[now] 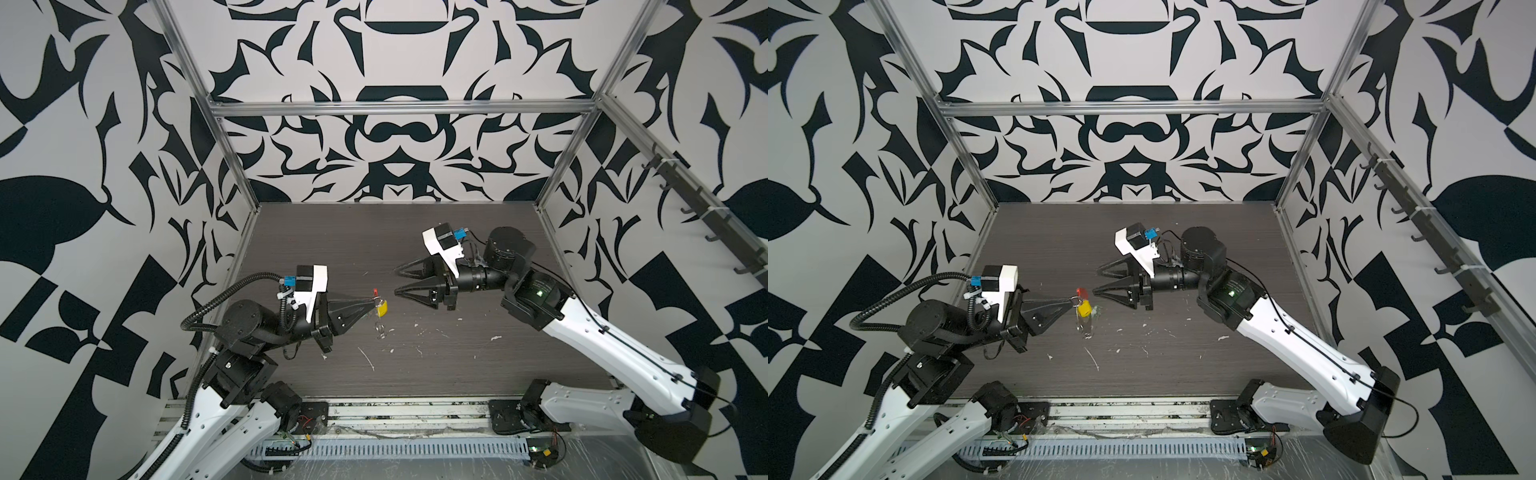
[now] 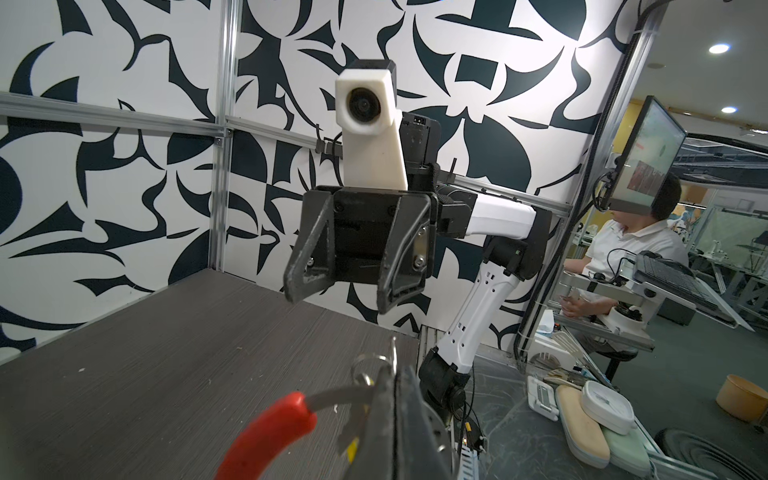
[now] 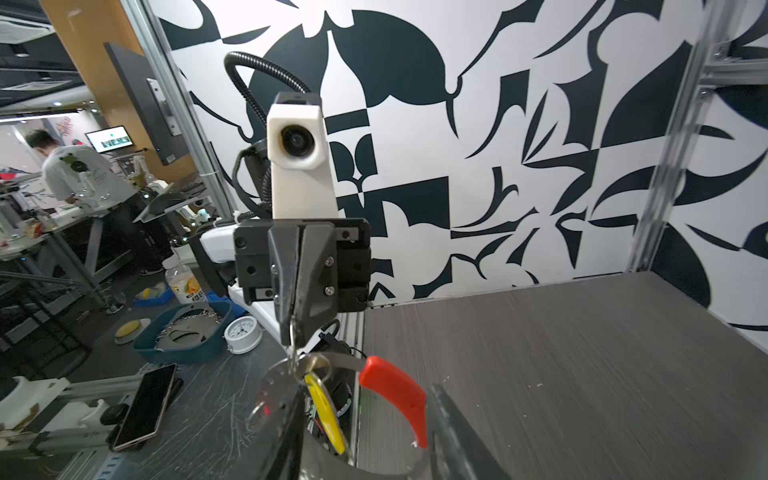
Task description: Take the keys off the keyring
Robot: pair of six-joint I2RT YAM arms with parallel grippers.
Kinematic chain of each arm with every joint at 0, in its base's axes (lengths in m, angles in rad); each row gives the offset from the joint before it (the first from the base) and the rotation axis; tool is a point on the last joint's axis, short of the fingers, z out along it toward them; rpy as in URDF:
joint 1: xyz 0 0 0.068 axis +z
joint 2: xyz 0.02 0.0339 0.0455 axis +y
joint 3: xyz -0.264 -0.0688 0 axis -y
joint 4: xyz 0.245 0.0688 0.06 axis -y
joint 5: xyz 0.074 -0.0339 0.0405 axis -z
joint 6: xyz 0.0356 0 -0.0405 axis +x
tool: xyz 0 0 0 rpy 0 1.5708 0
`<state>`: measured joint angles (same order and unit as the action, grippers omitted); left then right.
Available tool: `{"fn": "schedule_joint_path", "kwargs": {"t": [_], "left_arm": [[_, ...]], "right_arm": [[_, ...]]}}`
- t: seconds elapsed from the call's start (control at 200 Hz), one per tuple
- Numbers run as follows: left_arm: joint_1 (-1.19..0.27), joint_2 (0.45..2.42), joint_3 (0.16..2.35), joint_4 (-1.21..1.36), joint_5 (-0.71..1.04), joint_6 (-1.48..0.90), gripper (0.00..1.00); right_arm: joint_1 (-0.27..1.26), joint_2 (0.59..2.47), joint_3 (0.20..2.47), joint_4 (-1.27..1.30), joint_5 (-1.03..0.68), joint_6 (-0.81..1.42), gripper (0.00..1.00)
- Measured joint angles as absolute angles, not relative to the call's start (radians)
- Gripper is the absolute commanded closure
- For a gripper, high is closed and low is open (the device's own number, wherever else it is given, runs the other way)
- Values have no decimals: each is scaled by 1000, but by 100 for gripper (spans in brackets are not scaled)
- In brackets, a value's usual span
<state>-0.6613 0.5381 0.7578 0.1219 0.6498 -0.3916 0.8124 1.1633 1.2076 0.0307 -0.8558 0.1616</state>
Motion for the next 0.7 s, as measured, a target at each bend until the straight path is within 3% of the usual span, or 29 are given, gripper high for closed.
{"fn": "schedule_joint_path", "kwargs": {"t": [0.42, 0.7], "left_arm": [[-661, 541, 758, 122, 623, -392, 100], [-661, 543, 758, 122, 606, -392, 100]], "right_arm": [[864, 1206, 1208, 64, -895, 192, 56], [868, 1211, 1215, 72, -899, 197, 68]]}}
